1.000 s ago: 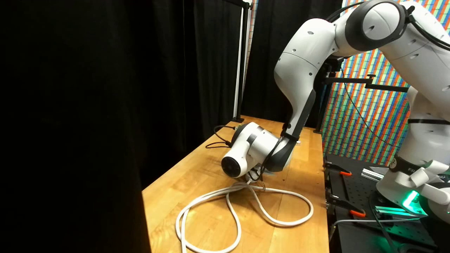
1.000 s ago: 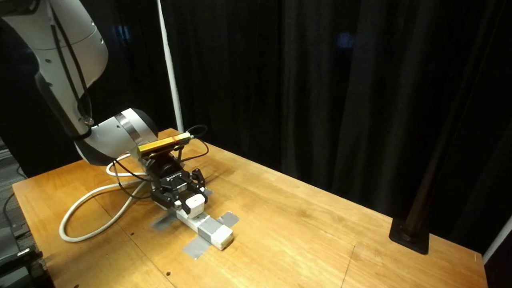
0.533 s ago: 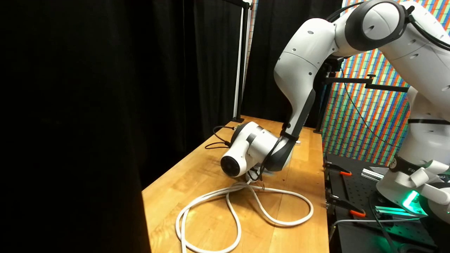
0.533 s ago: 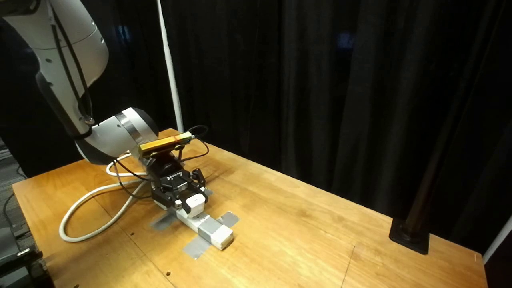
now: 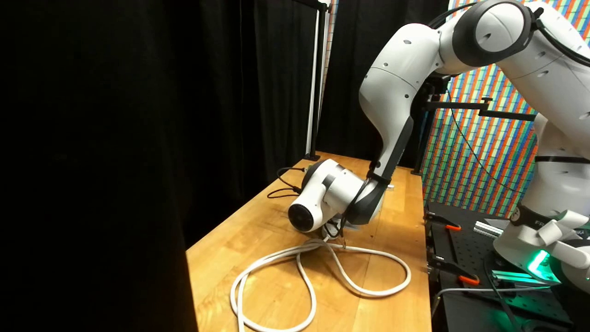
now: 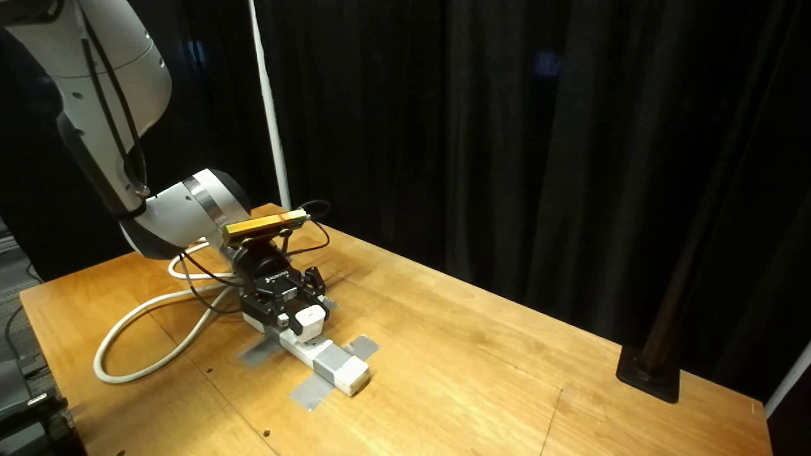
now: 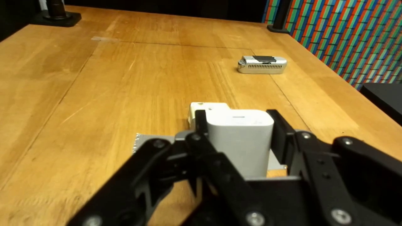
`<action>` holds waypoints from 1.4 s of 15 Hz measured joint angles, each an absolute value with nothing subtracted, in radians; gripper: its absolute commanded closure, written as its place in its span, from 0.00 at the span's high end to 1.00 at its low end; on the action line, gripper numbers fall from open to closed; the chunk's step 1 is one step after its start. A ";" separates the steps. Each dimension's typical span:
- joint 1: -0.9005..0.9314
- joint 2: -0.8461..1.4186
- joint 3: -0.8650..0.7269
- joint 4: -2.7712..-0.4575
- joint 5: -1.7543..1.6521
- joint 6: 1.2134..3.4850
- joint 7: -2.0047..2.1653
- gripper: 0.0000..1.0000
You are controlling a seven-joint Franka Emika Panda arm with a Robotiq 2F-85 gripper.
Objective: Pick up the charger brick from the table and put it on the adaptor.
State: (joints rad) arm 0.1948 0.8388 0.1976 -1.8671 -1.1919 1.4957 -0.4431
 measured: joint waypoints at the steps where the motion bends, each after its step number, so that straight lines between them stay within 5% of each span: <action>1: 0.195 0.839 0.198 -1.867 -1.192 1.496 -0.449 0.23; 16: 0.193 0.838 0.198 -1.866 -1.196 1.499 -0.487 0.23; 17: 0.192 0.837 0.198 -1.867 -1.196 1.501 -0.494 0.48; 21: 0.188 0.836 0.201 -1.867 -1.196 1.503 -0.502 0.48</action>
State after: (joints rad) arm 0.1883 0.8358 0.2006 -1.8665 -1.1957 1.5030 -0.5016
